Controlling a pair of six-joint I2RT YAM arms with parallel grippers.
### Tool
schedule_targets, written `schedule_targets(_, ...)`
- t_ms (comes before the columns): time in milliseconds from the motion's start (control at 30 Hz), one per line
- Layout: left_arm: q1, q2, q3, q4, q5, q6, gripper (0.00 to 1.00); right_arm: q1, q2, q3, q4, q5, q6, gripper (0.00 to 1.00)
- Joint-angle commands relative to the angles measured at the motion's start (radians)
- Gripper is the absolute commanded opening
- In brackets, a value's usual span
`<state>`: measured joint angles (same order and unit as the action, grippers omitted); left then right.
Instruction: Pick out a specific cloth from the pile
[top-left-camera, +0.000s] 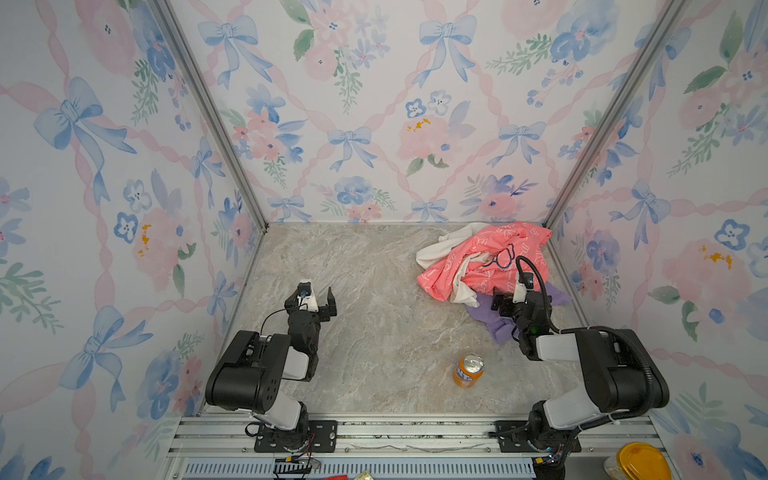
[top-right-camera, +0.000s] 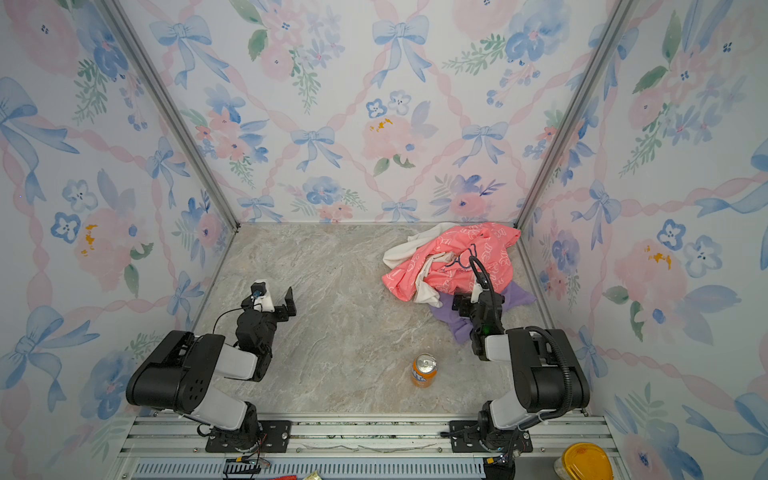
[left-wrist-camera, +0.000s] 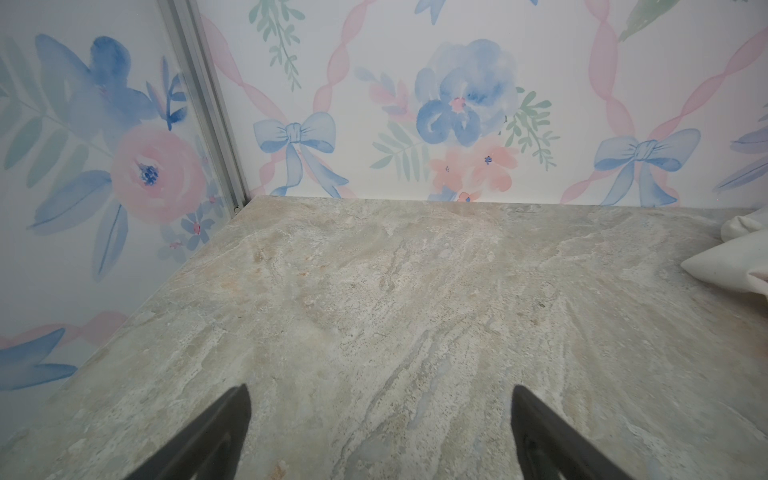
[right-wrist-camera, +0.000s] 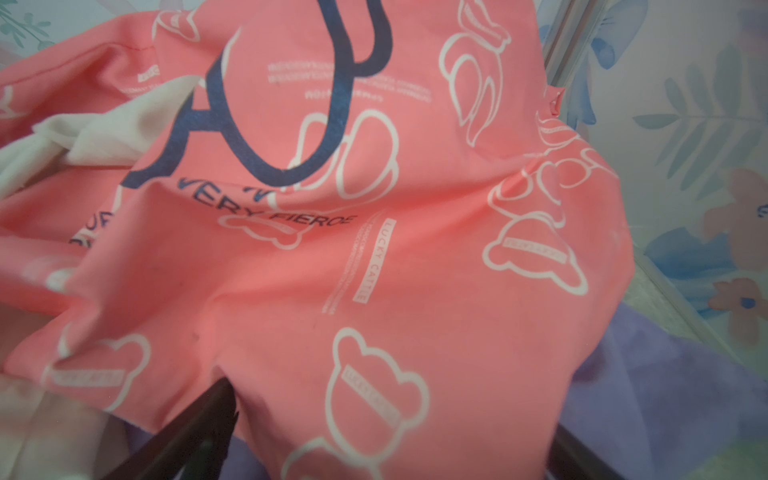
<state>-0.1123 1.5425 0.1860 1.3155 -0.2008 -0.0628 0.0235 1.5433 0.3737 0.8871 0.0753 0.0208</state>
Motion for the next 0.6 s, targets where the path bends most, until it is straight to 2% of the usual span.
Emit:
schedule_targets(0,0.003,0.009,0.008,0.023,0.003,0.01,0.98,0.009,0.003,0.019,0.016,0.003,-0.012,0.97)
schedule_targets(367,0.003,-0.009,0.016,0.006,-0.016,0.004,0.98,0.009,0.001,0.021,0.023,-0.004,-0.012,0.97)
schedule_targets(433,0.004,-0.043,0.017,-0.024,-0.028,0.001,0.98,0.014,-0.043,0.079,-0.119,-0.046,-0.035,0.97)
schedule_targets(500,0.002,-0.081,0.01,-0.043,-0.041,-0.002,0.98,0.043,-0.077,0.174,-0.326,-0.031,-0.065,0.97)
schedule_targets(567,0.0,-0.124,0.006,-0.075,-0.05,-0.006,0.98,0.072,-0.091,0.21,-0.397,-0.016,-0.094,0.97)
